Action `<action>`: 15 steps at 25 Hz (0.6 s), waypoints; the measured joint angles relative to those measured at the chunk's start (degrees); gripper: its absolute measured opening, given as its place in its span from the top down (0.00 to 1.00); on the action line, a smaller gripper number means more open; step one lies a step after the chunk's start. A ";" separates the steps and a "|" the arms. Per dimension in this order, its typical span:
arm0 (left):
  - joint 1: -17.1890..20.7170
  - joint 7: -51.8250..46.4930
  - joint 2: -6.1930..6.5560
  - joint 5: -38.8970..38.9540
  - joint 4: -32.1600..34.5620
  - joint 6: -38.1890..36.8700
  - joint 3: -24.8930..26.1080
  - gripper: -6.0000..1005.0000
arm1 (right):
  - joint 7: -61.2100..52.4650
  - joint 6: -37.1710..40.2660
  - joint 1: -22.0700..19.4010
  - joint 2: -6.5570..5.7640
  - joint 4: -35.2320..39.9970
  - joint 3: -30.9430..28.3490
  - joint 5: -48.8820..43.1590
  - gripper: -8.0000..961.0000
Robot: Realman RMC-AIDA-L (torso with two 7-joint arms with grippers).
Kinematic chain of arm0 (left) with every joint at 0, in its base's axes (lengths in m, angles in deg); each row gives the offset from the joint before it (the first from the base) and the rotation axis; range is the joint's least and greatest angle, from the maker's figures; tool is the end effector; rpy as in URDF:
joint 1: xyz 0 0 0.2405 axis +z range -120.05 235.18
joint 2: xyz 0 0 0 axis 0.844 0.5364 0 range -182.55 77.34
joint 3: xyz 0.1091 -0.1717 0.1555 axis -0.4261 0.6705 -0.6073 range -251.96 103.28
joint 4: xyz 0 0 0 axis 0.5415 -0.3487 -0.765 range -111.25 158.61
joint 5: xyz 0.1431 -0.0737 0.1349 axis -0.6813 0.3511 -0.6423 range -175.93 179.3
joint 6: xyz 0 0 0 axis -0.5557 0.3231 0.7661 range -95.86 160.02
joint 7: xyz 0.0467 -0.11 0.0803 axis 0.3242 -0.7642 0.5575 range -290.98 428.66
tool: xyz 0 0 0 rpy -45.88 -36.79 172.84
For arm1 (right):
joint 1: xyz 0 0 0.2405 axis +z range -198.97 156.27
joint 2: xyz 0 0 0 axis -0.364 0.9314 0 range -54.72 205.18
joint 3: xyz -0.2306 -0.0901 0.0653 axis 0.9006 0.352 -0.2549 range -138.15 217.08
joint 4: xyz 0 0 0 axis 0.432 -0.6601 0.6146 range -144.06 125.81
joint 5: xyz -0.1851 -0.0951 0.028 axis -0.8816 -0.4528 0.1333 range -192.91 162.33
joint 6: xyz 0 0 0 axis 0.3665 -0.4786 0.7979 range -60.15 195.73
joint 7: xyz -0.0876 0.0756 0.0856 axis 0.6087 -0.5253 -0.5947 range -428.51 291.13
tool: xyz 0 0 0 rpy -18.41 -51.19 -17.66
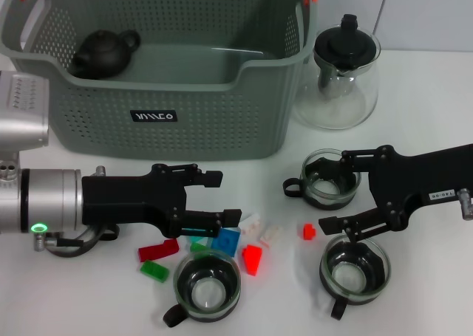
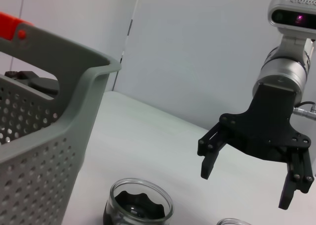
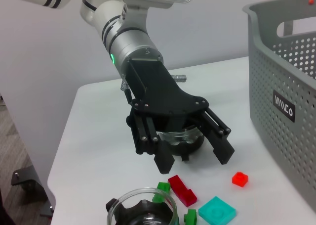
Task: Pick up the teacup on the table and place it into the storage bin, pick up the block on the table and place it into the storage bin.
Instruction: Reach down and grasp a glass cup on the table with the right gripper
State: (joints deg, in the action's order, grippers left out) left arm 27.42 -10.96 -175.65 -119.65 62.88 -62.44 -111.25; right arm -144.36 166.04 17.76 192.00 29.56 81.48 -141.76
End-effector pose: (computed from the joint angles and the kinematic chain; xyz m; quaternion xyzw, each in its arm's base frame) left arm -0.2526 0.3071 -0.0251 -0.9435 -0.2194 -0.2398 0.0648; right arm 0.2275 0.3396 0.0010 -0.9849 0.0865 0.1498 0.0125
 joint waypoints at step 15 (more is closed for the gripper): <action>0.00 0.00 0.00 0.05 0.00 -0.41 0.00 0.18 | -3.93 -0.05 -0.05 -0.40 2.83 -0.08 -0.47 0.02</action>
State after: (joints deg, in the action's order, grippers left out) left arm 27.42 -10.97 -175.65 -119.60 62.88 -62.85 -111.25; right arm -148.29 165.99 17.71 191.60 32.39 81.40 -142.23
